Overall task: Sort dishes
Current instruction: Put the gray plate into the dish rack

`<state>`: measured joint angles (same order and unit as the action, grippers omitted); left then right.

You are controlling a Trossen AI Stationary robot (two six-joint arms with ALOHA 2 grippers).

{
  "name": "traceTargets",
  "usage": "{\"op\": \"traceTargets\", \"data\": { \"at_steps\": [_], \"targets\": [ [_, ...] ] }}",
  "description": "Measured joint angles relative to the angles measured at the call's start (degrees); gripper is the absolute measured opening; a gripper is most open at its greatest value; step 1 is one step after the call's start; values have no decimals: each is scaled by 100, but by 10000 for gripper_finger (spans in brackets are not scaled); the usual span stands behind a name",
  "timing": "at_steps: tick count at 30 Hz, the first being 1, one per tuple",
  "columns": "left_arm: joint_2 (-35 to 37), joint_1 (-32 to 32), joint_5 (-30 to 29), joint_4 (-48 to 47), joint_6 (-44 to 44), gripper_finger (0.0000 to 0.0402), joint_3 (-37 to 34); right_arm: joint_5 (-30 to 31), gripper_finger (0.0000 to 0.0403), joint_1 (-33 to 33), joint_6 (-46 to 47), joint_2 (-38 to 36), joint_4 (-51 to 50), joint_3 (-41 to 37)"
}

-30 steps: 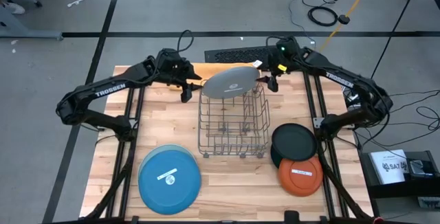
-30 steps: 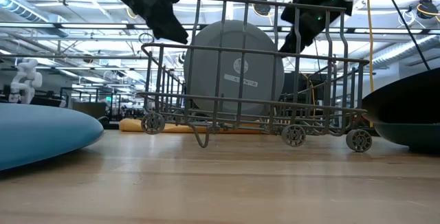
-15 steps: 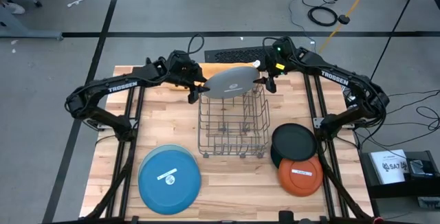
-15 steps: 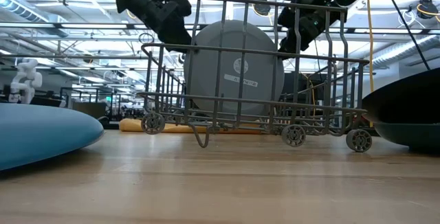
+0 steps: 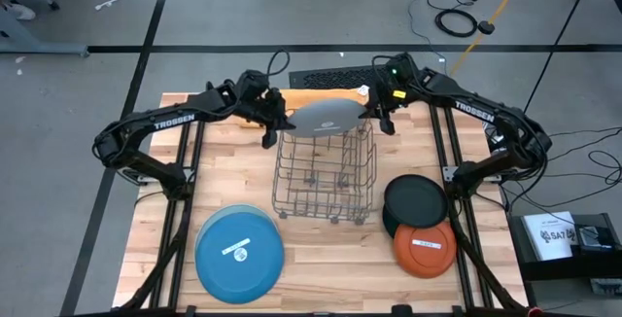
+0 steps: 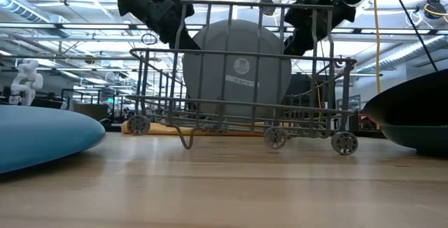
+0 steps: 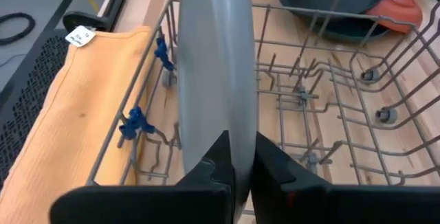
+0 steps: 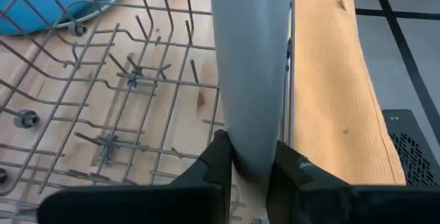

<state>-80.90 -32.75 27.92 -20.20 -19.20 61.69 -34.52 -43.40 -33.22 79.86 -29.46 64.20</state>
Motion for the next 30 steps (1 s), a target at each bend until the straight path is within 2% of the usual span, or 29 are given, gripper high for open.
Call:
{"op": "traceTargets", "data": {
  "at_steps": [5,16,23,30],
  "targets": [
    [0,-49,292,-76,34,17,337,-37,42,4,146,-298,-218,165],
    [2,-271,386,-69,-129,16,754,39,38,50,774,-604,-364,271],
    [-194,-427,453,141,-302,16,759,510,38,186,1205,-610,-342,273],
    [-593,-560,685,339,-260,16,774,689,38,186,1489,-599,-614,273]
  ]
}}
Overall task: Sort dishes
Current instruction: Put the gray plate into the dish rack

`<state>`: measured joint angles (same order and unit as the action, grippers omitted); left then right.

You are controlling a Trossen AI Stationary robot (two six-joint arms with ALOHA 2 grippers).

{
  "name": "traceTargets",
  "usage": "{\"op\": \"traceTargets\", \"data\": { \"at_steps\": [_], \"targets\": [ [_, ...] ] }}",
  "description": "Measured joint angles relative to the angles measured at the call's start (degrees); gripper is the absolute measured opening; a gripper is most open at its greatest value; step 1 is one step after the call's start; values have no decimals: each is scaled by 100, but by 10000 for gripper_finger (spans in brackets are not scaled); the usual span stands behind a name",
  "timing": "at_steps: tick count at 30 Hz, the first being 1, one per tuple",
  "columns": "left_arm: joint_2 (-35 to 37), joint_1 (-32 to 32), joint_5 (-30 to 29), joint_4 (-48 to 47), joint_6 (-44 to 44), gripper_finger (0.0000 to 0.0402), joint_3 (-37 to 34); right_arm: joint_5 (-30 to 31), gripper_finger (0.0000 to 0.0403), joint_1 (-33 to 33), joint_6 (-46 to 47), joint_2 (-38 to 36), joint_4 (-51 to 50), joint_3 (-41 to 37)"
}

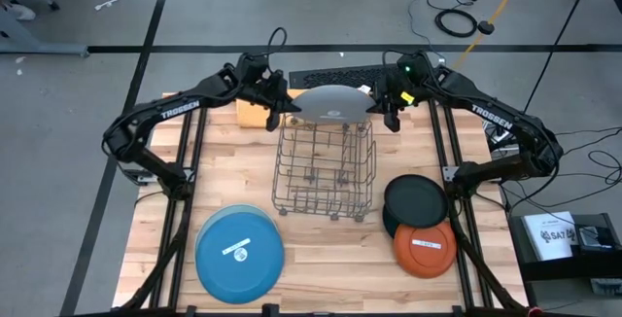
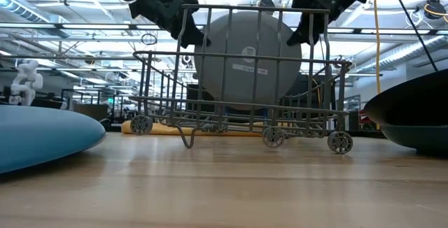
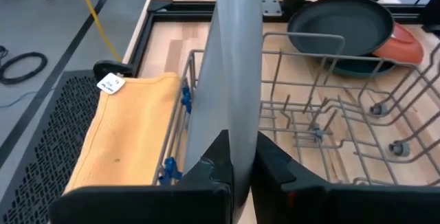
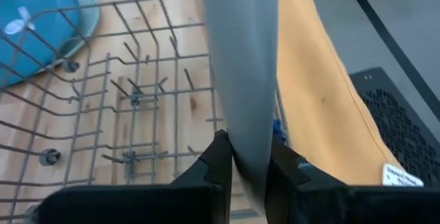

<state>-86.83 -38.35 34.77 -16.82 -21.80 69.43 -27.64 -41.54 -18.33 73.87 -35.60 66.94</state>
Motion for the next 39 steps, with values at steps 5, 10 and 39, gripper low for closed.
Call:
{"op": "traceTargets", "data": {
  "at_steps": [5,10,39],
  "targets": [
    [-110,-28,-9,35,-1,16,0,217,38,32,65,42,-150,0],
    [-161,-31,-27,111,0,17,0,422,38,83,147,113,-193,0],
    [-161,13,-812,111,599,118,10,975,127,118,613,162,121,0]
  ]
}}
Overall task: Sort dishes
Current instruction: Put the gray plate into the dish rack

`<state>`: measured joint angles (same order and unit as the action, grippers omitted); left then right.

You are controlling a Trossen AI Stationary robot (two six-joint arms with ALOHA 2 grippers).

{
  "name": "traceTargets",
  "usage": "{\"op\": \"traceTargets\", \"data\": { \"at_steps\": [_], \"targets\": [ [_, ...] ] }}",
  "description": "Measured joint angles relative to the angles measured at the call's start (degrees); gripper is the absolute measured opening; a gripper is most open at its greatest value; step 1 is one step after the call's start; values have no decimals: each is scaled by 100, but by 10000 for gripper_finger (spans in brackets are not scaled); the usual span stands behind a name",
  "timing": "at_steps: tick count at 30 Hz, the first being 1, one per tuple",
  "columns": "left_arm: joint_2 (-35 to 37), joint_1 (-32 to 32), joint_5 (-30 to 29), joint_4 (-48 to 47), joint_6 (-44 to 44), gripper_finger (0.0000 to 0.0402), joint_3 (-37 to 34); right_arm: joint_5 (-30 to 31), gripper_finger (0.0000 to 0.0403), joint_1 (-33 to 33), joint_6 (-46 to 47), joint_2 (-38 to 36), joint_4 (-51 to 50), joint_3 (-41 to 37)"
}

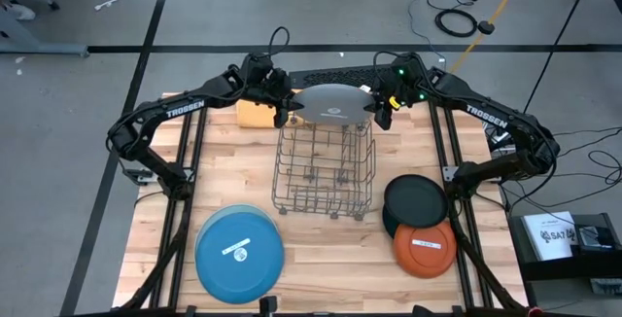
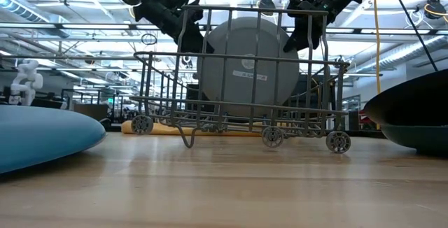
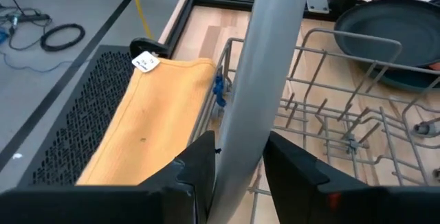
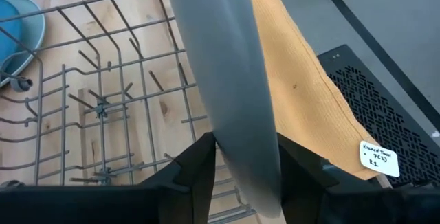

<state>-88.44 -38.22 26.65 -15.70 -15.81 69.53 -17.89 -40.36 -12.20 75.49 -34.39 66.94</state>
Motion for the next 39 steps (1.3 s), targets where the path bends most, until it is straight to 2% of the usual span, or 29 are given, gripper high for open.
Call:
{"op": "traceTargets", "data": {
  "at_steps": [7,16,19,39],
  "targets": [
    [-163,-7,280,-99,227,130,7,-53,138,-1,-32,207,-72,4],
    [-371,-2,462,-401,166,233,-10,-44,228,87,-167,475,-179,0],
    [-374,-2,458,-394,157,255,-12,-43,250,118,-206,489,-155,0],
    [-98,-11,436,-466,205,260,52,-108,250,146,-254,469,-150,0]
  ]
}}
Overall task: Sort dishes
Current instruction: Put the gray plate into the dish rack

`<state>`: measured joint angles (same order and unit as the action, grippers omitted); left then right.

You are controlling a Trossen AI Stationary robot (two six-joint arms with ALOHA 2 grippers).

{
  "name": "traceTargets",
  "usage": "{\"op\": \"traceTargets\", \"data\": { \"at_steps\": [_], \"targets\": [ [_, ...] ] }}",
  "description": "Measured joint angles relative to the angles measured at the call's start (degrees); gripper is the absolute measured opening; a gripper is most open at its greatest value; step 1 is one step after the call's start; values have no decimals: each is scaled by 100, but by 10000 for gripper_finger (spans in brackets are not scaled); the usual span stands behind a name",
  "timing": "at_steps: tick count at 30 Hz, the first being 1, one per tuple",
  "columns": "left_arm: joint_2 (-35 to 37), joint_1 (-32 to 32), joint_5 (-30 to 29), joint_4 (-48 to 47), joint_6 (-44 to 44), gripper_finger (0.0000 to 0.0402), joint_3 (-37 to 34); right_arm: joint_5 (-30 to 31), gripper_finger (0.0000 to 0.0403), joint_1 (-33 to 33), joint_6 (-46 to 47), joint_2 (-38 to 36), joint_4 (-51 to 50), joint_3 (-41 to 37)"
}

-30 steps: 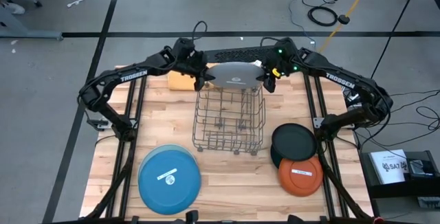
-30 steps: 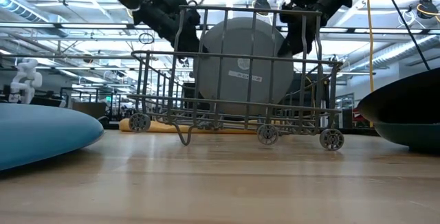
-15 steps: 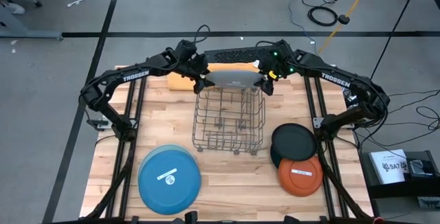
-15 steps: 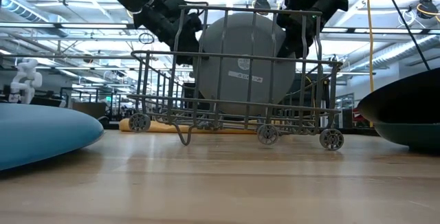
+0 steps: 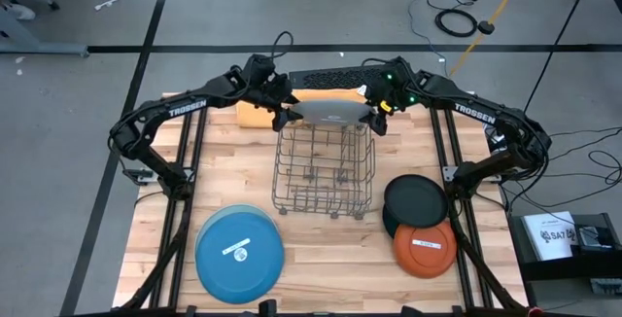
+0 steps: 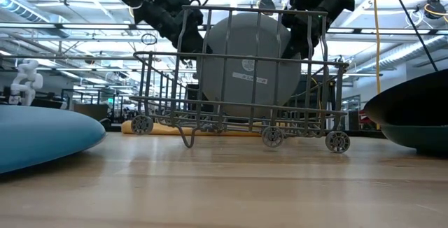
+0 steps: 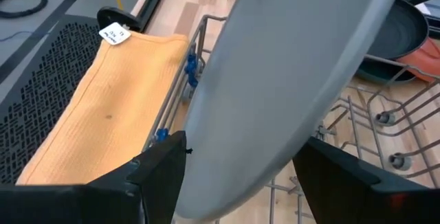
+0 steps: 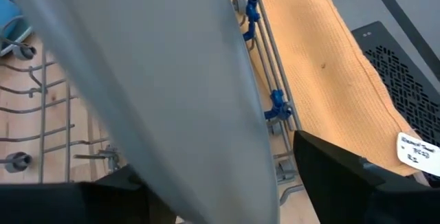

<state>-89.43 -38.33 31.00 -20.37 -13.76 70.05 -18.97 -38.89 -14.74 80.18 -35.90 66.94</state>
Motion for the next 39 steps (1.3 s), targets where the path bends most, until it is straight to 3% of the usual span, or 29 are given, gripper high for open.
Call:
{"op": "traceTargets", "data": {
  "at_steps": [9,21,35,39],
  "targets": [
    [2,-55,12,-115,142,259,426,-78,249,0,94,-2,-21,0],
    [2,-287,28,-135,591,215,432,-82,249,-90,232,-4,-12,0],
    [-84,-330,-319,-87,808,214,431,7,251,-122,228,-4,185,1],
    [-159,-352,-316,-94,859,214,431,282,251,-120,166,-4,202,2]
  ]
}}
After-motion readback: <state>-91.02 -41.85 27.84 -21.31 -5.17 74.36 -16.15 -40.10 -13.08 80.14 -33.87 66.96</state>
